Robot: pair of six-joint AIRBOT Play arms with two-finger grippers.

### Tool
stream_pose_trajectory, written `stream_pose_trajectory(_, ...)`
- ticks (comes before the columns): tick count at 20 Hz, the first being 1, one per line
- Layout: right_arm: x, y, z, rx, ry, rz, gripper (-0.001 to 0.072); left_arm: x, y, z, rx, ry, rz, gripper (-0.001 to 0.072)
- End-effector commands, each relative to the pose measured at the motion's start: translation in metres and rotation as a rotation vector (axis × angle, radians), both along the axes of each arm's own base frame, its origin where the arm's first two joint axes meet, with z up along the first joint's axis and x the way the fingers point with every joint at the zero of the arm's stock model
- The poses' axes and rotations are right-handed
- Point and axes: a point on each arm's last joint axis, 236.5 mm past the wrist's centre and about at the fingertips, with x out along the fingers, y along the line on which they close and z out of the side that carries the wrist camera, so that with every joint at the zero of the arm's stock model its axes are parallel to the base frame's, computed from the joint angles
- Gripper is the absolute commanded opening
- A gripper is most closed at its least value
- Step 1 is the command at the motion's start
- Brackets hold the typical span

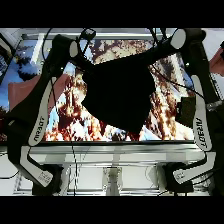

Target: Fold the clothes and pants, and hang the long-sleeved shirts on hangers.

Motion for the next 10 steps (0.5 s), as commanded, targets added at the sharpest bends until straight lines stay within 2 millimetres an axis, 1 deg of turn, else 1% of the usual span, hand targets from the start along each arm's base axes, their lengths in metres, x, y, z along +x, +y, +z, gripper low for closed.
stream_pose_trajectory(1,0.019,0.001,-0.025,-0.008,-0.002,-0.018,0.0009,0.014,0.006,-0.03,0.059,0.005,-0.006,0.0032)
stream_pose_trajectory(3,0.007,-0.002,-0.055,-0.068,0.062,0.042,0.0008,0.006,0.009,-0.046,0.077,0.05,-0.006,0.003)
stream_pose_trajectory(5,-0.004,-0.008,-0.083,-0.078,0.12,0.037,0.0008,-0.005,0.013,-0.057,0.101,0.082,-0.028,0.0029)
stream_pose_trajectory(6,-0.014,-0.013,-0.101,-0.072,0.165,0.03,0.0008,-0.012,0.016,-0.061,0.121,0.099,-0.054,0.0029)
stream_pose_trajectory(8,-0.043,-0.022,-0.133,-0.063,0.268,0.02,0.0008,-0.03,0.022,-0.069,0.157,0.135,-0.105,0.0029)
stream_pose_trajectory(9,-0.059,-0.025,-0.143,-0.063,0.295,0.019,0.0008,-0.04,0.027,-0.074,0.171,0.155,-0.122,0.003)
stream_pose_trajectory(10,-0.072,-0.027,-0.148,-0.064,0.302,0.018,0.0008,-0.053,0.03,-0.078,0.182,0.178,-0.151,0.003)
